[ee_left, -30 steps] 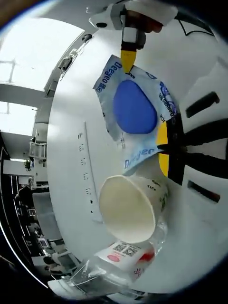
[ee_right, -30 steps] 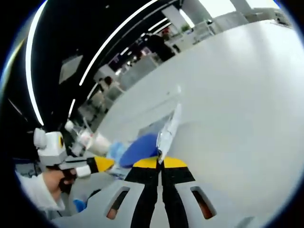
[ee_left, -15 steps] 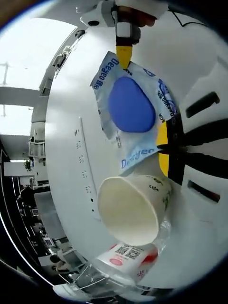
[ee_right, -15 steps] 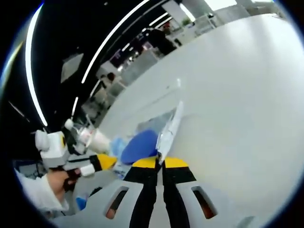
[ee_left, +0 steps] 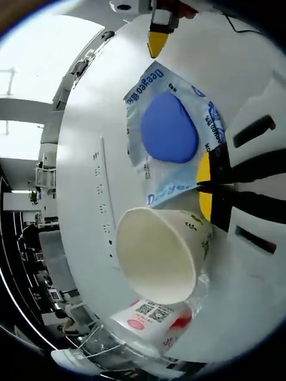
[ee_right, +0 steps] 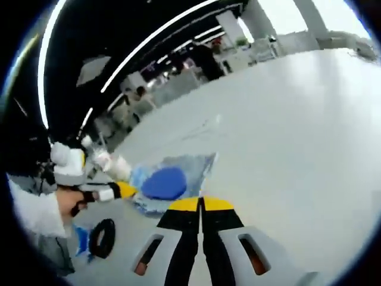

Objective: Arrange the tabletop items into an orderly group along one side of the table until the central work area is clear of visible clutter.

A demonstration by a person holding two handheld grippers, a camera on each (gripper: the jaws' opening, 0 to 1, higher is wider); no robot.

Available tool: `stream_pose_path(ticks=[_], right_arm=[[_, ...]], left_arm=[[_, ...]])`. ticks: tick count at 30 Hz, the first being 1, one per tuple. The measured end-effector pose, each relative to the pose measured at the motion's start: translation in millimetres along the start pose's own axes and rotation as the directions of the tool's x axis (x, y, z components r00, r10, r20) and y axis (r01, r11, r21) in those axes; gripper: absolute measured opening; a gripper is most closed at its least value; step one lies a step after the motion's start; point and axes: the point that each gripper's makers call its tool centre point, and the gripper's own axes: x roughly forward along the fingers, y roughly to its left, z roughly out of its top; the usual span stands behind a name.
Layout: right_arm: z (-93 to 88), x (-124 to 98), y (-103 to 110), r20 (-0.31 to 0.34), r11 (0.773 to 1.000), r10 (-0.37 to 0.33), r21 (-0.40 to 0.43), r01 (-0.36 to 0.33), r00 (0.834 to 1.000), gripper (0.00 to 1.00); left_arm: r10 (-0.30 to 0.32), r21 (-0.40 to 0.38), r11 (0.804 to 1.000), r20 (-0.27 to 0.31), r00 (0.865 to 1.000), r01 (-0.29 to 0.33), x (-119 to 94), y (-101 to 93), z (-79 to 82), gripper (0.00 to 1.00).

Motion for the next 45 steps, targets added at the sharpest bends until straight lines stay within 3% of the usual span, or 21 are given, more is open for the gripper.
stream_pose_path(ticks=[2,4,8,9,12,15,16,17,18,20,23,28,30,33,35,39,40,42,45], right_arm=[[5.8,5.9,18.9,-0.023,0.994,0.068,-0.079,-0.070,0.997,0.00],[9.3,16.9,32.3,-0.063,0.975,0.095,-0.197,-0.106,0.993,0.00],[-5.5,48.9,37.1,-0.192,0.924,0.043,-0.366,-0.112,0.981,0.00],[-8.0,58.7,43.3,-0.205,0.916,0.065,-0.375,-0.140,0.976,0.00],[-19.5,75.8,53.9,-0.254,0.924,0.092,-0.338,-0.177,0.963,0.00],[-41.9,81.1,49.8,-0.364,0.900,0.038,-0.392,-0.191,0.931,0.00],[-51.1,83.0,44.3,-0.390,0.901,0.009,-0.396,-0.176,0.921,0.00],[-32.3,89.2,52.1,-0.284,0.899,0.073,-0.396,-0.186,0.956,0.00],[-35.3,87.5,48.8,-0.313,0.940,0.044,-0.309,-0.145,0.949,0.00],[-34.6,88.0,47.9,-0.336,0.939,0.036,-0.312,-0.147,0.941,0.00],[-35.4,88.1,48.3,-0.352,0.915,0.025,-0.369,-0.163,0.936,0.00],[-36.8,86.9,48.6,-0.344,0.929,0.015,-0.343,-0.141,0.939,0.00],[-37.5,86.4,49.5,-0.341,0.921,0.002,-0.364,-0.135,0.940,0.00],[-37.8,85.9,49.2,-0.335,0.917,-0.006,-0.378,-0.129,0.942,0.00],[-37.5,85.2,48.2,-0.333,0.919,-0.006,-0.373,-0.126,0.943,0.00],[-37.1,84.7,47.4,-0.330,0.920,-0.011,-0.374,-0.120,0.944,0.00],[-36.7,85.0,47.1,-0.326,0.925,-0.016,-0.363,-0.110,0.945,0.00],[-36.5,85.4,46.8,-0.324,0.931,-0.021,-0.351,-0.100,0.946,0.00],[-36.3,84.8,47.2,-0.326,0.922,-0.016,-0.370,-0.112,0.945,0.00]], left_arm=[[0.000,-0.002,1.000,0.002,1.000,0.000,-0.2,-0.3,0.0,0.00],[0.000,-0.014,1.000,0.002,1.000,0.000,0.1,0.0,-0.4,0.00],[-0.009,-0.019,1.000,-0.001,1.000,0.009,0.5,0.1,-0.9,0.00],[-0.019,-0.029,0.999,-0.003,1.000,0.019,0.9,0.7,-1.1,0.00],[-0.027,-0.048,0.998,-0.004,1.000,0.026,0.7,1.5,-1.0,0.00],[-0.023,-0.031,0.999,-0.005,1.000,0.023,0.9,-0.1,-1.8,0.00],[-0.021,-0.020,1.000,-0.005,1.000,0.021,0.9,-1.0,-2.2,0.01],[-0.020,-0.018,1.000,-0.006,1.000,0.019,1.1,-0.8,-2.7,0.01],[-0.020,-0.019,1.000,-0.006,1.000,0.020,1.0,-0.6,-3.0,0.02],[-0.026,-0.030,0.999,-0.017,1.000,0.026,-0.3,-0.4,-4.4,0.03],[-0.028,-0.046,0.999,-0.029,0.999,0.027,-6.1,0.6,-6.6,0.05],[-0.050,-0.059,0.997,-0.032,0.998,0.048,-28.0,-3.8,-18.1,0.13],[-0.111,-0.095,0.990,-0.058,0.992,0.105,-41.2,-12.6,-30.0,0.15],[-0.141,-0.157,0.979,-0.042,0.989,0.133,-64.6,-14.3,-41.8,0.15],[-0.158,-0.175,0.973,-0.010,0.987,0.153,-79.2,-15.6,-45.8,0.19],[-0.217,-0.221,0.947,0.090,0.972,0.232,-113.9,-22.7,-49.6,0.26],[-0.210,-0.252,0.940,0.109,0.972,0.231,-124.4,-20.4,-52.5,0.24],[-0.190,-0.247,0.943,0.153,0.970,0.224,-138.1,-15.9,-52.3,0.23],[-0.164,-0.280,0.932,0.237,0.958,0.229,-162.8,-9.3,-48.1,0.30]])
